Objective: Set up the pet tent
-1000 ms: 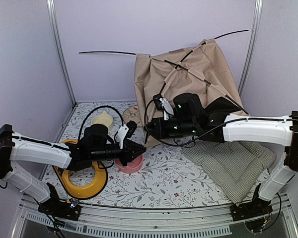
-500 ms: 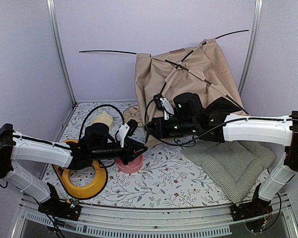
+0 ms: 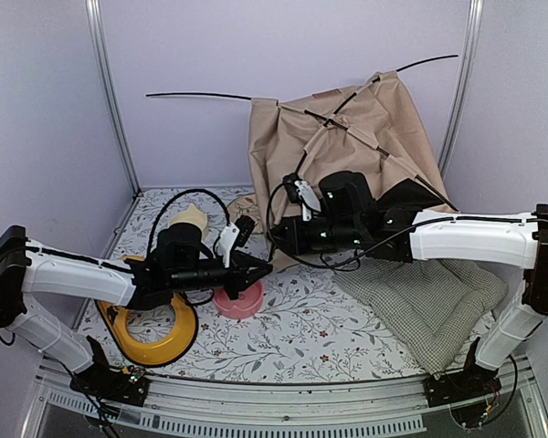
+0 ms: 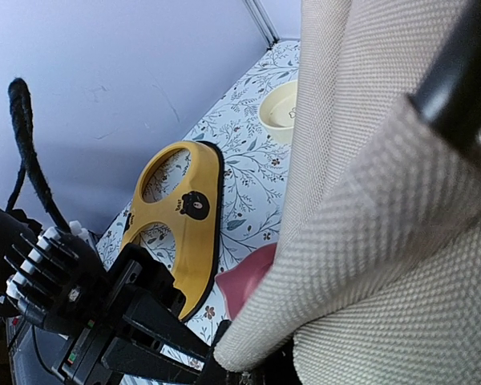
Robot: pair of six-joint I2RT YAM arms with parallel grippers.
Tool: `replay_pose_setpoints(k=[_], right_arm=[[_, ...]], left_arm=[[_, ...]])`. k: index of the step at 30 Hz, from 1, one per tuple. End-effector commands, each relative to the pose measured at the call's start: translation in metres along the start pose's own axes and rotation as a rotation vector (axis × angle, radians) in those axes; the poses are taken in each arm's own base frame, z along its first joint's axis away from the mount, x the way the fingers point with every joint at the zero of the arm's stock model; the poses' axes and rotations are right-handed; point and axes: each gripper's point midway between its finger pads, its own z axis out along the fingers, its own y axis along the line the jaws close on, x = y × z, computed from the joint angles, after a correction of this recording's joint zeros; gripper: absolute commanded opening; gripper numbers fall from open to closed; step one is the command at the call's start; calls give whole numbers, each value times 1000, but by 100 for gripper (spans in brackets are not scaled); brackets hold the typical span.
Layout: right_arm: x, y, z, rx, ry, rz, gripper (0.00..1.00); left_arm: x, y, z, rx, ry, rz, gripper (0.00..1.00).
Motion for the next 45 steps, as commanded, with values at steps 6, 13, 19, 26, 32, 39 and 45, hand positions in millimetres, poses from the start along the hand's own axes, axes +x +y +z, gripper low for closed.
replay_pose_setpoints(k=[6,13,19,26,32,39,45], right_arm=[[-1,-18,2,88,-32,-69,0],[36,-51,6,195,24,-91,0],[47,-53,14,213,41,-108,0],[65,-26,31,156,83,-154,0],[78,-30,35,160,115,-165,0],[83,-31,42,141,133,-111,0],[80,-24,44,81,137,-58,0]], left_arm=[[-27,3,-4,-21,-61,11,0],[-41,9,-13,-67,-76,21,0],[-50,2,-15,-46,-77,37,0],[-53,4,-9,-53,-54,58,0],[-54,7,-7,-75,-37,73,1],[-56,9,-13,-95,-42,76,14],[-53,19,-16,-149,-40,65,14]])
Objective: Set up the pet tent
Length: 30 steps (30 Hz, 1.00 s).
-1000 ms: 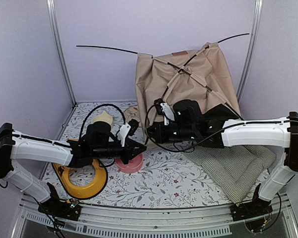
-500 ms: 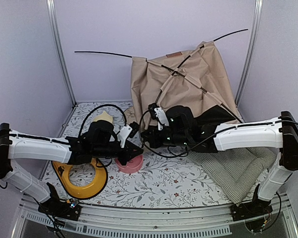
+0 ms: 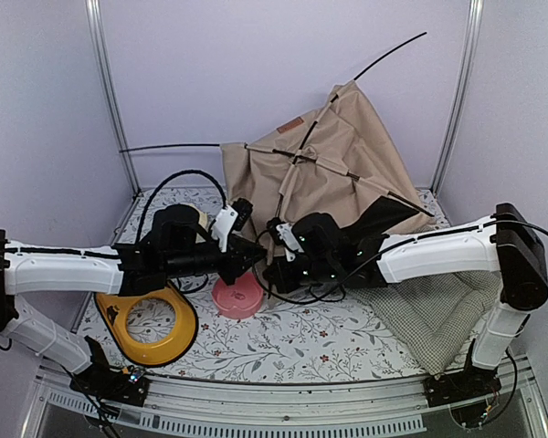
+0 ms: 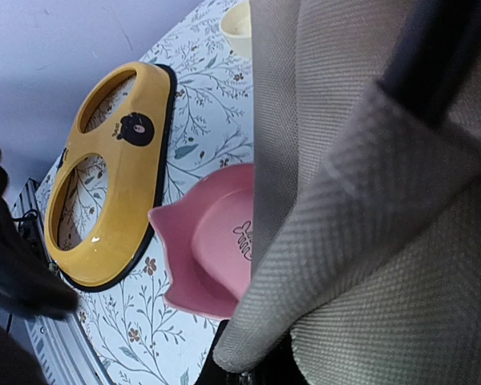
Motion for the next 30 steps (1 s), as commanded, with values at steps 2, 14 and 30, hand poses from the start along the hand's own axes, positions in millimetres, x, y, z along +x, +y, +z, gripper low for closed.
replay_pose_setpoints(k=[2,14,30], right_arm=[[-5,4,-4,-48,0,19,0],[-28,16,-25,-78,-46,6,48],[-80,-63,-114,83,-153,87,89]], left_arm=[[-28,15,-9,-83,-96,4,16],[-54,37,-12,-188,-113,-128,37],[-20,48,42,-188,140,-194,42]])
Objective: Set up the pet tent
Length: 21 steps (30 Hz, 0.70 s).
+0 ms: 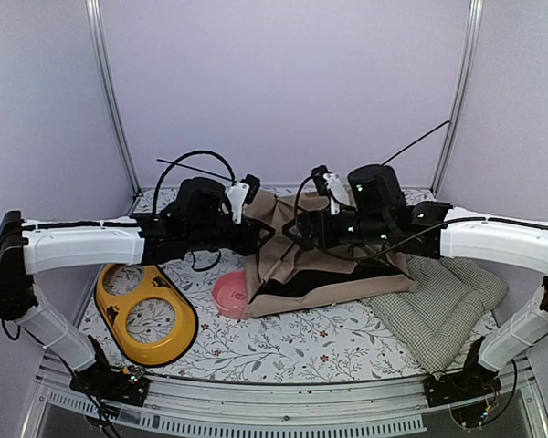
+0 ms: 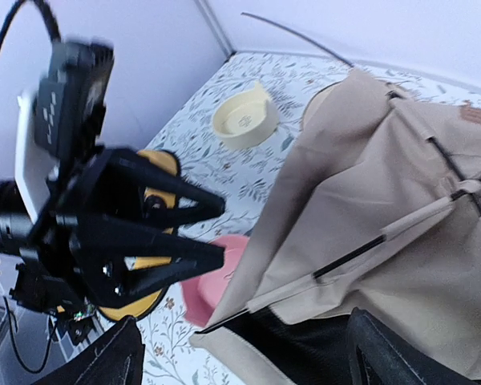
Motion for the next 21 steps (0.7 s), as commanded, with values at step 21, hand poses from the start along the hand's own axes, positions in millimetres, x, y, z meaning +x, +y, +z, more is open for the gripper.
replay_pose_setpoints(k=[21], right_arm=[[-33,-130,-39,149,-43,137,89]], left_arm=[[69,35,168,-161,387,50,49]])
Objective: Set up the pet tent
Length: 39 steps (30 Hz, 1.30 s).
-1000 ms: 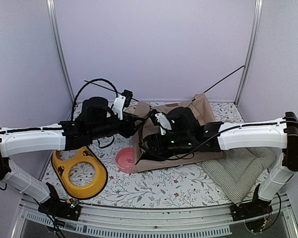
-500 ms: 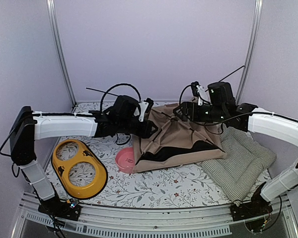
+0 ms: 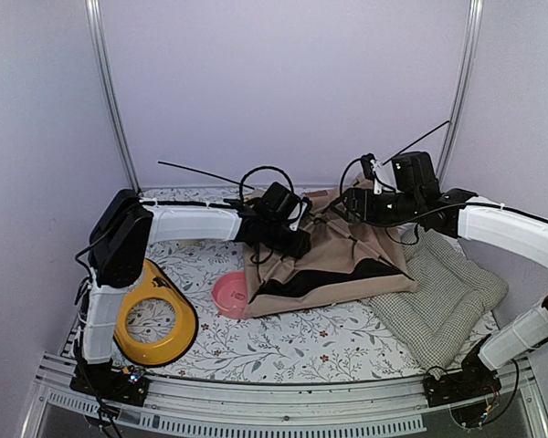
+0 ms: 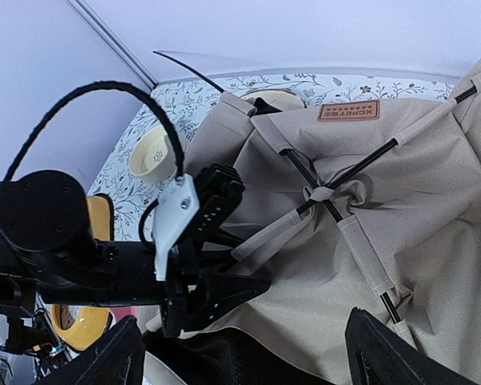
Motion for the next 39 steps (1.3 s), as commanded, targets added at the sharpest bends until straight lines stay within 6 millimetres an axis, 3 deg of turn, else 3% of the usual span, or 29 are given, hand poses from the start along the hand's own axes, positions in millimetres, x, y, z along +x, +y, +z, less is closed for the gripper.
replay_pose_setpoints(k=[1,3,7,9,16,17,18,19,23,31,35,39], right_arm=[[2,-3,-4,5,4,-20,88],[1,-3,-5,10,-1,-26,88],[-3,-4,-9,27,-10,-44,88],[-7,-5,-12,39,-18,-55,88],[-32,2,-24,54,-70,-116,88],[-38,5,-27,52,-85,-124,88],[-41,7,-28,53,-90,-137,88],[-41,6,-28,58,-86,-145,88],[-72,20,-40,52,-142,-197,89],[-120,55,-78,4,-243,-362,90],[-120,60,-83,-2,-250,-467,90],[-100,59,-70,-33,-188,-614,87]], left_arm=[[8,17,11,-61,58,10,47],[5,19,11,-72,49,13,41],[-14,19,-4,-82,-5,44,10],[-28,18,-18,-86,-41,76,0],[-71,8,-84,-53,-165,226,0],[-70,7,-87,-43,-162,254,0],[-80,4,-106,-33,-195,277,0],[-81,1,-114,-12,-202,312,0],[-75,-1,-134,14,-203,462,0],[-63,14,-151,-43,-167,595,0],[-56,16,-165,-71,-192,647,0],[-51,14,-185,-91,-246,695,0]])
